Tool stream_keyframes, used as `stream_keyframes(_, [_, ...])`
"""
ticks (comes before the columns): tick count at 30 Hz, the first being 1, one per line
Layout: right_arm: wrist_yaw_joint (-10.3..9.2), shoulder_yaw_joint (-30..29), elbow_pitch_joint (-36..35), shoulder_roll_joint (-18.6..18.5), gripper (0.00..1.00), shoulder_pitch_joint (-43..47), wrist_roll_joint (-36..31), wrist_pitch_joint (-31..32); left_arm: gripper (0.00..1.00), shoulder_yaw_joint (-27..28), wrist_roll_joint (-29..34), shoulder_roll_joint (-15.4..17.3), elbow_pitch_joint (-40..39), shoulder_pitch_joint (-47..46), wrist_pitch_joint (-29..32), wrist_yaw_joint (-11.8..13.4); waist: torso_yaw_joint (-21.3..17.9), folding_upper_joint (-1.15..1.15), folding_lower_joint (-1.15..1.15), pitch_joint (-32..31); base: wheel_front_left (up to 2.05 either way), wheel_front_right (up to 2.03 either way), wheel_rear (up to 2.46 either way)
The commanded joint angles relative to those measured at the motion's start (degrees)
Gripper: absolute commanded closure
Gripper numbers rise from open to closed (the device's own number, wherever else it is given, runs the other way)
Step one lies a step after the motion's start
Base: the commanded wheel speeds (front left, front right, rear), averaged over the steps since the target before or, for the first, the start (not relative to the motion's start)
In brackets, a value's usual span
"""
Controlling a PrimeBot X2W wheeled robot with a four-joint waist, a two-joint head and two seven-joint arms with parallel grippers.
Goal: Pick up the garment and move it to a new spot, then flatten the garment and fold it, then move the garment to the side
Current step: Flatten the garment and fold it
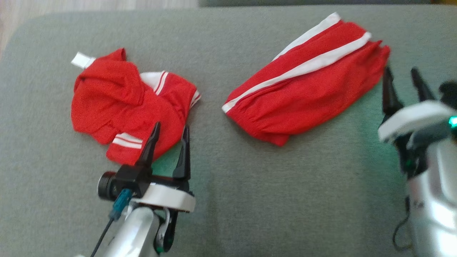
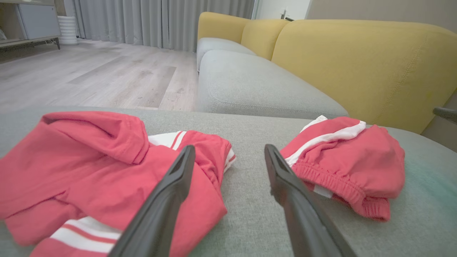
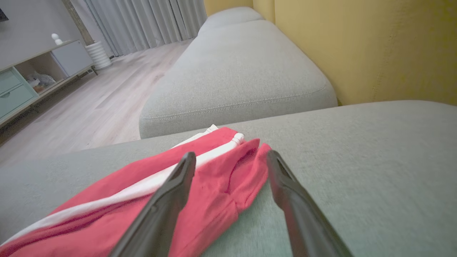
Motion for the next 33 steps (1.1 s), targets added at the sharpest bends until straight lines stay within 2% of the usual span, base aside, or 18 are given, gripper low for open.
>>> stream_keyframes(1, [-0.11,0.1,-0.7,-0.2,0.0,-3.7,-0.7,1.6,0.0,1.9,0.6,-0.1,-1.4,-2.6,-0.5,-0.2,2.5,0.0,-0.01,3.0,0.0,0.0,0.0])
stream_keyframes(7, [-0.11,-8.0,8.9,-1.6,0.0,-15.6,-4.3,9.1,0.0,2.0,1.6,-1.7,-1.2,-4.9,-0.5,-1.6,6.3,0.0,-0.01,6.9,0.0,0.0,0.0])
stream_keyframes(10, [-0.11,-12.3,15.9,-4.0,0.0,-21.2,-9.9,10.5,0.0,1.8,2.0,-2.2,-0.8,-6.1,-0.5,-2.3,8.4,0.0,-0.01,8.3,0.0,0.0,0.0])
stream_keyframes(15, [-0.11,-18.3,23.3,-6.2,0.0,-25.8,-17.7,10.8,0.0,1.3,2.4,-2.5,-0.6,-6.8,-0.5,-2.6,10.0,0.0,-0.01,9.4,0.0,0.0,0.0])
stream_keyframes(19, [-0.11,-20.0,28.4,-6.5,0.0,-28.1,-21.3,11.3,0.0,0.6,2.1,-2.6,-0.7,-6.6,-0.5,-2.5,10.4,0.0,-0.01,9.7,0.0,0.0,0.0])
stream_keyframes(25, [-0.11,-18.8,35.2,-6.4,0.0,-30.4,-21.9,12.2,0.0,-0.5,0.9,-2.6,-0.9,-6.9,-0.5,-1.7,10.0,0.0,-0.01,9.9,0.0,0.0,0.0])
stream_keyframes(26, [-0.11,-18.3,36.3,-6.4,0.07,-30.7,-21.6,12.4,0.0,-0.6,0.8,-2.6,-0.9,-7.0,-0.5,-1.5,9.8,0.0,-0.01,9.9,0.0,0.0,0.0])
stream_keyframes(27, [-0.11,-17.8,37.1,-6.5,1.0,-31.1,-21.2,12.3,0.0,-0.6,0.8,-2.6,-1.0,-7.1,-0.5,-1.4,9.6,0.0,-0.01,10.0,0.0,0.0,0.0])
stream_keyframes(33, [-0.11,-15.3,39.1,-7.4,1.0,-32.8,-17.7,7.8,0.0,-0.7,1.1,-2.6,-0.8,-7.2,-0.5,-1.1,7.6,0.0,-0.01,9.4,0.0,0.0,0.0])
